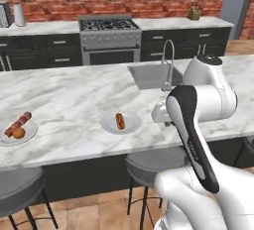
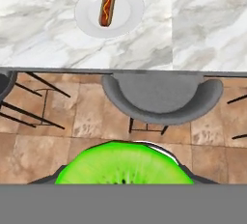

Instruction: Pick up the kiwi and tangerine from the fridge and place one fruit on each plate on the dining counter.

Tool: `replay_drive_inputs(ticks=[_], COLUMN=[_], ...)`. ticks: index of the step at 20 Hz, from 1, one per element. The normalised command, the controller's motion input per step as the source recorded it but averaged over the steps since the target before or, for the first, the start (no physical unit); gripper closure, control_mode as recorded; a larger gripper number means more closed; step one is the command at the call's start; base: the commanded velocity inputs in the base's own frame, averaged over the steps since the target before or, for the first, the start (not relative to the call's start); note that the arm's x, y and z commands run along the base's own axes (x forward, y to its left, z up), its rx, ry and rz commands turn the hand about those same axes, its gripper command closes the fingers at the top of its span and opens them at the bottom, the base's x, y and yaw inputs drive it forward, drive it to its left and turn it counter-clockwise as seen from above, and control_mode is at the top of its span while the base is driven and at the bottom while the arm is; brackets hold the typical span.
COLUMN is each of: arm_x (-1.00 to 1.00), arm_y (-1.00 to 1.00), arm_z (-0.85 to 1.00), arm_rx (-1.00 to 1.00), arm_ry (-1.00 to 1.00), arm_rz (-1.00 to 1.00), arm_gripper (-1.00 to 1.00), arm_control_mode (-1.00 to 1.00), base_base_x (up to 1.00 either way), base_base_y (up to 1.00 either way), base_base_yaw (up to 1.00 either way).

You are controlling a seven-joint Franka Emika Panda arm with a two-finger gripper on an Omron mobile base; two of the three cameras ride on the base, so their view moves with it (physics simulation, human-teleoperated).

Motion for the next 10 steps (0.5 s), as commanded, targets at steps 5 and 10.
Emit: replay_drive_inputs(ticks=[5,10], arm_x=[0.0,0.0], arm_y=[0.0,0.0], arm_z=[0.0,0.0], arm_rx=[0.0,0.0], arm_ry=[0.0,0.0], arm_rz=[0.0,0.0], arm_gripper=[1.0,1.0], arm_control_mode=[1.0,1.0], base_base_x=[0.28,0.61], base_base_y=[0.3,0.27], base_base_yaw=[-0.28,-0.14])
